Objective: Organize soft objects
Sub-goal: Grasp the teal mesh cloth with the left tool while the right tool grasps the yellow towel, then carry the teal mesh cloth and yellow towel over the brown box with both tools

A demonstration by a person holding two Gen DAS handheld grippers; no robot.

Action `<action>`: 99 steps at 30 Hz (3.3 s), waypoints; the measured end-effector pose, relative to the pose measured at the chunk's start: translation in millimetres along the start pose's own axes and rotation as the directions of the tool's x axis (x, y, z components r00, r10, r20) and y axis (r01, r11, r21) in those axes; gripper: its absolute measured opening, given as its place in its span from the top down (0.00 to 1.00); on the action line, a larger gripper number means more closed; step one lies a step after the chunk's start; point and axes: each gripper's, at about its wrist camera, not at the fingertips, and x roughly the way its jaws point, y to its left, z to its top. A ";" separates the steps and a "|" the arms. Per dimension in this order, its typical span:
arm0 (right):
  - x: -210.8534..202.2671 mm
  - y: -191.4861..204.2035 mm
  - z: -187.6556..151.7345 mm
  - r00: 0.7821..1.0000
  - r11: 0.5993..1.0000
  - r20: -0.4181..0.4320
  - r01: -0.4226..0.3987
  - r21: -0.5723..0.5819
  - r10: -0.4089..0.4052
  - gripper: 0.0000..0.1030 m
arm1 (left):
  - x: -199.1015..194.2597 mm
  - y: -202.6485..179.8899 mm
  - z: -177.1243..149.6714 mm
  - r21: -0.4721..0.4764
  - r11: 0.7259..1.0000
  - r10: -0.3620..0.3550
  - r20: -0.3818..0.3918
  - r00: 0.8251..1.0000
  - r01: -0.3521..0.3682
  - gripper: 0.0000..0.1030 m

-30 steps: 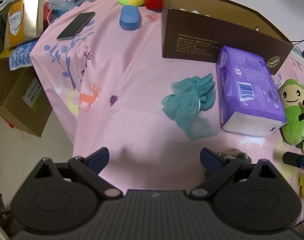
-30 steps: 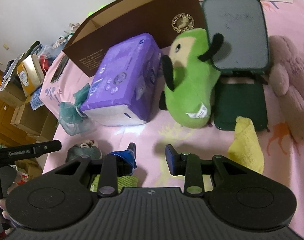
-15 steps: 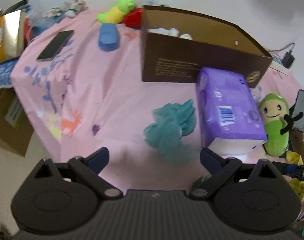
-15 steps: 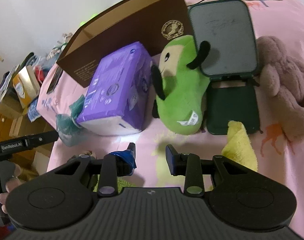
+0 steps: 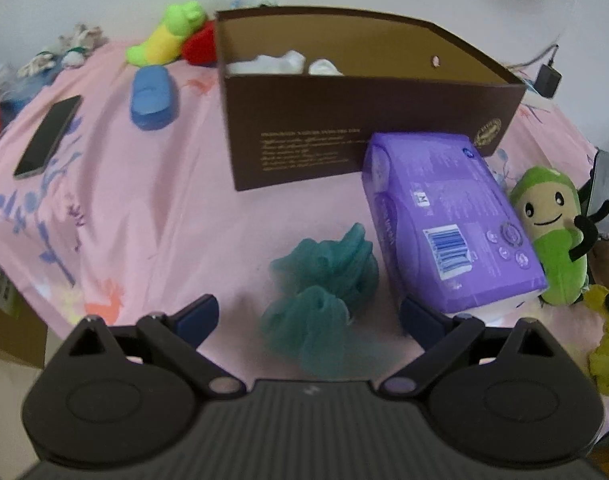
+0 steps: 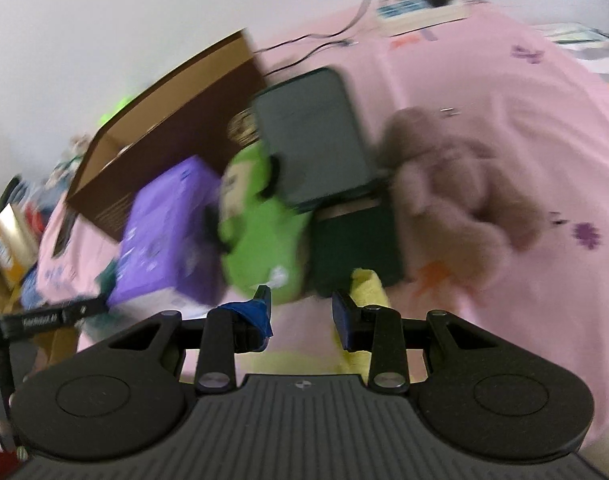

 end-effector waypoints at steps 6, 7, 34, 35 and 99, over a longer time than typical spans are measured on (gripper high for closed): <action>-13.4 -27.4 -2.4 0.994 0.992 0.033 0.097 0.085 -0.100 0.84 | 17.2 -4.3 4.5 0.043 0.999 -0.029 -0.032 0.999 0.031 0.06; -14.4 -30.7 -4.0 0.994 0.990 0.027 0.107 0.091 -0.110 0.84 | 19.1 -4.3 5.2 0.049 0.998 -0.028 -0.034 0.999 0.030 0.06; 18.8 16.2 -36.8 0.983 0.993 -0.174 0.038 -0.115 -0.058 0.76 | 30.6 7.6 -0.2 0.127 0.989 -0.074 -0.051 0.996 0.080 0.58; 18.9 15.8 -36.3 0.983 0.992 -0.175 0.034 -0.117 -0.054 0.80 | 30.4 8.4 0.6 0.125 0.989 -0.076 -0.050 0.996 0.082 0.64; 73.8 139.6 176.0 0.895 0.875 -0.087 -0.447 -0.184 0.438 0.85 | -14.0 -2.9 157.4 0.066 0.988 -0.151 0.218 0.964 0.140 0.73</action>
